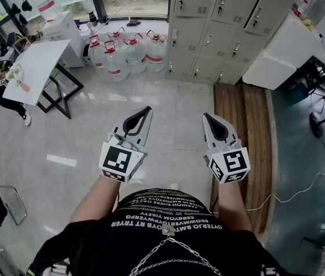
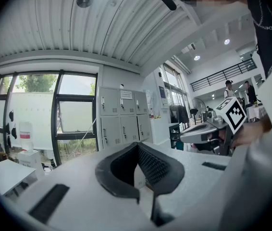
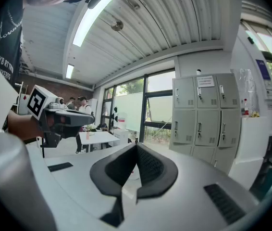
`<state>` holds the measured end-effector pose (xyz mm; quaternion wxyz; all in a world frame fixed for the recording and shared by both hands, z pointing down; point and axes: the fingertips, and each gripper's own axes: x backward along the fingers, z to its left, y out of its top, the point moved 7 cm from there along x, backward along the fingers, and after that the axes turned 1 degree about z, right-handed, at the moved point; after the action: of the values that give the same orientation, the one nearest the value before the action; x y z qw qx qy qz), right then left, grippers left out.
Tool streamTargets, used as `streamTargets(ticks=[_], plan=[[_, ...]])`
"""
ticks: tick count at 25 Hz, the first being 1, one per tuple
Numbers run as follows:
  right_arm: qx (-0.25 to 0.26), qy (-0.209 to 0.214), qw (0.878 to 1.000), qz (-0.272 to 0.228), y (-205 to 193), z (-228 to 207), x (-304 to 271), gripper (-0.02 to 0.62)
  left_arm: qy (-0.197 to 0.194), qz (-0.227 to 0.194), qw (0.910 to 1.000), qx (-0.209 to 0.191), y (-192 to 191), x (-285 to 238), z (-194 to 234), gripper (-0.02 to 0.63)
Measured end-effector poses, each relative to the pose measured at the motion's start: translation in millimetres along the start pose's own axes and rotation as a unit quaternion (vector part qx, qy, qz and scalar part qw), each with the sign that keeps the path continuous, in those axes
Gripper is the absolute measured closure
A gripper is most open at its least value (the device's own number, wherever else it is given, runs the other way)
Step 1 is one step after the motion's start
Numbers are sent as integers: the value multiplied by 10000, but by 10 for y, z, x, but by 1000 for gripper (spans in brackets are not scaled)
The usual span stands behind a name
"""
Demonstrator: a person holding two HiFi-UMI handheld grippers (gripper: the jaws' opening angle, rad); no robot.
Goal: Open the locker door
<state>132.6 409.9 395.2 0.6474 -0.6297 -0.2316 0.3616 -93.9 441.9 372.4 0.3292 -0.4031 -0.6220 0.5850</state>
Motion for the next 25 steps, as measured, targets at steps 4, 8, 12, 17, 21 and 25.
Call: streamTargets(ticks=[4, 8, 12, 17, 21, 25], plan=[[-347, -6, 9990, 265, -233, 357, -29, 598, 10, 56, 10000, 39, -15, 290, 220, 614], [-696, -90, 9970, 326, -329, 543, -111, 598, 8, 108, 9999, 76, -108, 455, 433, 614], [-631, -179, 9974, 292, -248, 734, -206, 598, -26, 63, 9999, 107, -176, 550, 639, 614], [-570, -297, 9977, 218, -134, 936, -260, 598, -198, 6, 9997, 127, -228, 617, 813, 614], [-539, -411, 9974, 225, -81, 1043, -348, 598, -242, -50, 9996, 156, -248, 675, 964, 614], [-456, -414, 9979, 224, 15, 1190, -470, 598, -246, -57, 9995, 196, -269, 770, 1132, 614]])
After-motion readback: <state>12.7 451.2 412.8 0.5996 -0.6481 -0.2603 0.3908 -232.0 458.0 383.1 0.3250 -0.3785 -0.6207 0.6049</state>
